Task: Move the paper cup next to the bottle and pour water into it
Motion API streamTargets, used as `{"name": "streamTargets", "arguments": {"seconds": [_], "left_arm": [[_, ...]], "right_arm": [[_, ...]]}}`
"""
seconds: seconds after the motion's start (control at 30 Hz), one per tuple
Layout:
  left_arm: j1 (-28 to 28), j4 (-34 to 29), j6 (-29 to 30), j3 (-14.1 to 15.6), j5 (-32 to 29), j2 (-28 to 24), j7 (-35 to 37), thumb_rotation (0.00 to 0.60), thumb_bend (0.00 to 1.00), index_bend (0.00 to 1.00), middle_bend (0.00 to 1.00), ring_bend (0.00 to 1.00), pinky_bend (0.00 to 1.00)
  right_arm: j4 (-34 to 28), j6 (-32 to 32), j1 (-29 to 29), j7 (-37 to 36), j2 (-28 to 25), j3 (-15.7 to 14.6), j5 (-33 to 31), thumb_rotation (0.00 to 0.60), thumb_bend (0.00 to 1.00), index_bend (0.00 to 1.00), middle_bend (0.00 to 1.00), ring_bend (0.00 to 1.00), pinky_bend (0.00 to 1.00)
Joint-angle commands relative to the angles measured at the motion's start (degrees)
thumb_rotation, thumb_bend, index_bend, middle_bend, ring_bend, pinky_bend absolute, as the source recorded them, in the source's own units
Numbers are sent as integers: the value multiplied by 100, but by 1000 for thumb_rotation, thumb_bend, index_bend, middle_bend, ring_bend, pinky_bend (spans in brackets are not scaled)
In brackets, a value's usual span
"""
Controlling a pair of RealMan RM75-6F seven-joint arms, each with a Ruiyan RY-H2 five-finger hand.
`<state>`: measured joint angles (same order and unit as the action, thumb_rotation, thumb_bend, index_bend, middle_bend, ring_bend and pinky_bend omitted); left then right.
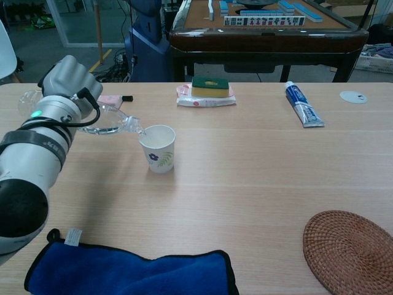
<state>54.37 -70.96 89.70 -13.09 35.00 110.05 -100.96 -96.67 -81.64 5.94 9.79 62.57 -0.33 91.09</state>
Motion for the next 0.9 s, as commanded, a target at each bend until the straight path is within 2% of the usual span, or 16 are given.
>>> {"name": "streamTargets", "arguments": {"seconds": [0.03,0.73,0.9], "left_arm": [[-8,-12,1,-7,9,-2,-19,600,8,721,778,520,565],[-55,-150,-94,-281,-253,72,-92,600,8,721,779,520,568],[-108,-466,-159,-654,-752,81,-40,600,8,721,779,521,569]], "right_arm": [[-4,1,1,-3,-3,-1,3,600,191,393,103,0,82],[9,-13,-11,-18,-3,1,-8,600,191,393,103,0,82],[5,6,-3,-15,-7,10,-30,600,191,393,103,0,82]]}}
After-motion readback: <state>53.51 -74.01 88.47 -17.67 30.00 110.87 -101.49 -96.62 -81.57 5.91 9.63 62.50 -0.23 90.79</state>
